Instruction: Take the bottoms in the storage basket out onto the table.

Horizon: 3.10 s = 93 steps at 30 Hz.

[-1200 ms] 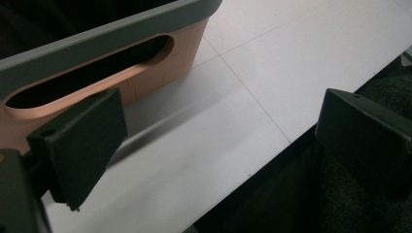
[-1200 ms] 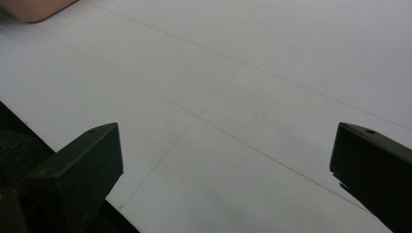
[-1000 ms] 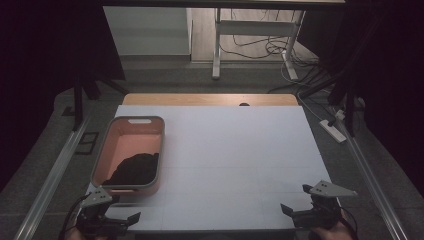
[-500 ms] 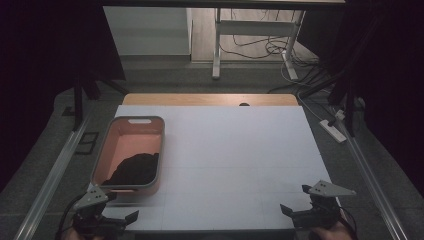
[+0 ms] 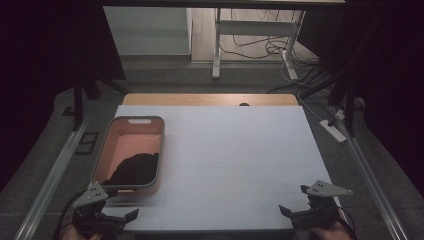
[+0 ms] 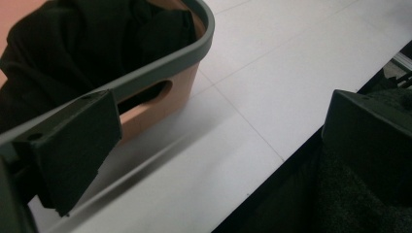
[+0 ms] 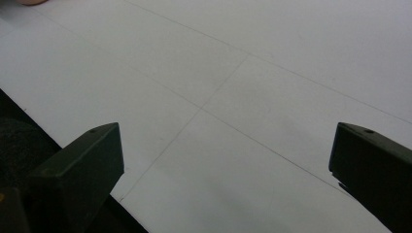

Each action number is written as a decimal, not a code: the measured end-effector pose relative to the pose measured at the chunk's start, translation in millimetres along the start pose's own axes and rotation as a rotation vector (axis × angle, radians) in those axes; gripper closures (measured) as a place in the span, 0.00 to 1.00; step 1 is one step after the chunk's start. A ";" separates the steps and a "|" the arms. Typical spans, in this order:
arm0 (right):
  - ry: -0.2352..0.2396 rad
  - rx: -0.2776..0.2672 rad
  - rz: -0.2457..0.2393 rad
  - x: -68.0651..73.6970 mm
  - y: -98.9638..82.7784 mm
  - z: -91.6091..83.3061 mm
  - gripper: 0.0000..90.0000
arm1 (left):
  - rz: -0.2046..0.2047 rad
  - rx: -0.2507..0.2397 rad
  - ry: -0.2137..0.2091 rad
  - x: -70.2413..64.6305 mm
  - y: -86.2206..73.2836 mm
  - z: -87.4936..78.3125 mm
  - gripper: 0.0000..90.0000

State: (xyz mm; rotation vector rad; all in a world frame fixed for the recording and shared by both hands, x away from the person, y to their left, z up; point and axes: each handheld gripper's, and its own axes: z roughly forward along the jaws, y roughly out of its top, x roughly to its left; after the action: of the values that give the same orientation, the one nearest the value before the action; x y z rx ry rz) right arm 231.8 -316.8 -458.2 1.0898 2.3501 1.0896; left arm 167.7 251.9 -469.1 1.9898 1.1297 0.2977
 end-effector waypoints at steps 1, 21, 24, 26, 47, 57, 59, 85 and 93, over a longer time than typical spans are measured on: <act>0.000 0.001 0.000 0.0 0.0 0.1 0.00 | 0.000 0.000 0.003 0.6 1.0 0.0 0.01; -0.009 0.006 0.012 -0.8 0.1 0.3 0.00 | -0.017 0.010 0.047 11.7 20.9 2.6 0.00; -0.008 0.007 0.011 -0.8 0.2 0.4 0.00 | -0.014 0.007 0.061 14.4 25.2 3.5 0.00; -0.009 0.008 0.011 -0.7 0.2 0.5 0.00 | -0.011 0.004 0.058 16.9 28.5 3.9 0.00; -0.004 0.021 -0.003 0.0 0.6 1.9 0.00 | 0.007 0.070 0.027 39.3 52.1 28.7 0.00; 0.000 0.027 -0.008 0.4 0.7 2.4 0.00 | 0.025 0.107 0.020 47.5 67.1 38.2 0.00; 0.001 0.028 -0.010 0.5 0.7 2.5 0.00 | 0.028 0.117 0.011 49.9 70.7 40.8 0.00; 0.004 0.045 -0.021 1.7 1.2 4.5 0.00 | 0.143 0.225 -0.051 73.9 100.2 70.7 0.00; 0.005 0.048 -0.021 1.9 1.3 4.9 0.00 | 0.209 0.286 -0.091 78.4 105.5 85.6 0.00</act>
State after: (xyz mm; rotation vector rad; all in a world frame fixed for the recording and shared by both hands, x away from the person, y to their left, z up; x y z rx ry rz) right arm 234.0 -312.4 -460.3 1.0770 2.3975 1.0349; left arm 323.8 240.5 -459.6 2.3552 0.9499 0.1566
